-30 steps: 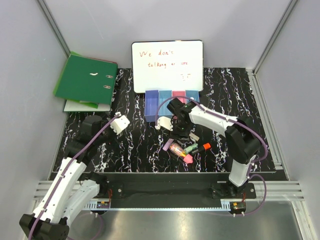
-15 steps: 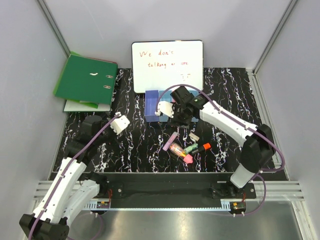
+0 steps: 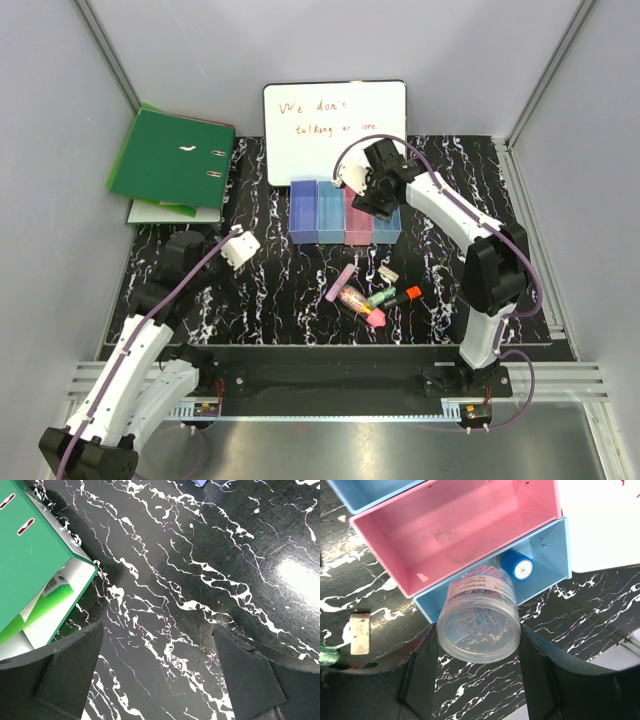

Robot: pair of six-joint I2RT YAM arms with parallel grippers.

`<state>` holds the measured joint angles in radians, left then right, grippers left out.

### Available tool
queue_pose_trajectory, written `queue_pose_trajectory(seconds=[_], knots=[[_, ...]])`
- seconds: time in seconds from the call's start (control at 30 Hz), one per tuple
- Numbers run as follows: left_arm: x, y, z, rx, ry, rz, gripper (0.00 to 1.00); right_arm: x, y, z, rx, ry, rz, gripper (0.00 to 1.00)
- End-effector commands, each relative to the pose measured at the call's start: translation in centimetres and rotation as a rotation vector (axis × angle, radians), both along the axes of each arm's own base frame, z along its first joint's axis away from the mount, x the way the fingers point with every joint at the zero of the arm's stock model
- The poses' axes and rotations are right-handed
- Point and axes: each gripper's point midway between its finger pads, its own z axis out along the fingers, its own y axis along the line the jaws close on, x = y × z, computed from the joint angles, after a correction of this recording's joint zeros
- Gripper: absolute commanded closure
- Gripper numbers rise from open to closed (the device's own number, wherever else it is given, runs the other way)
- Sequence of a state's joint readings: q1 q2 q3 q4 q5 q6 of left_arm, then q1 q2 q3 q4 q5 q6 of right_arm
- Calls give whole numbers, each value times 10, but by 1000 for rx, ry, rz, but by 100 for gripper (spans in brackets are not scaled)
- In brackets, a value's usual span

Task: Sort the stationery into containers
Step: Place the stationery in the storage box.

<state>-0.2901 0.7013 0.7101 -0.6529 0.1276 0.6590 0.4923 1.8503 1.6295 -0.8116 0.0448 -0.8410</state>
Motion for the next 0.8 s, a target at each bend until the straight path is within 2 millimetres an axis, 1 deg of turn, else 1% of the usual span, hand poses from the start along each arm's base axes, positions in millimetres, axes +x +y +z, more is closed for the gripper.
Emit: queue_pose_trajectory(seconds=[0.0, 0.23, 0.43, 0.53, 0.77], knots=[[7, -5, 8, -8, -46, -19, 1, 19, 6, 14, 13, -59, 20, 77], [8, -5, 3, -4, -36, -22, 1, 22, -4, 3, 10, -37, -3, 77], [9, -6, 2, -11, -28, -24, 1, 24, -13, 2, 11, -43, -28, 76], [9, -7, 2, -14, -27, -23, 1, 21, -14, 2, 17, -39, -28, 76], [10, -7, 3, -8, -33, -24, 1, 13, -16, -8, 13, -8, -13, 76]])
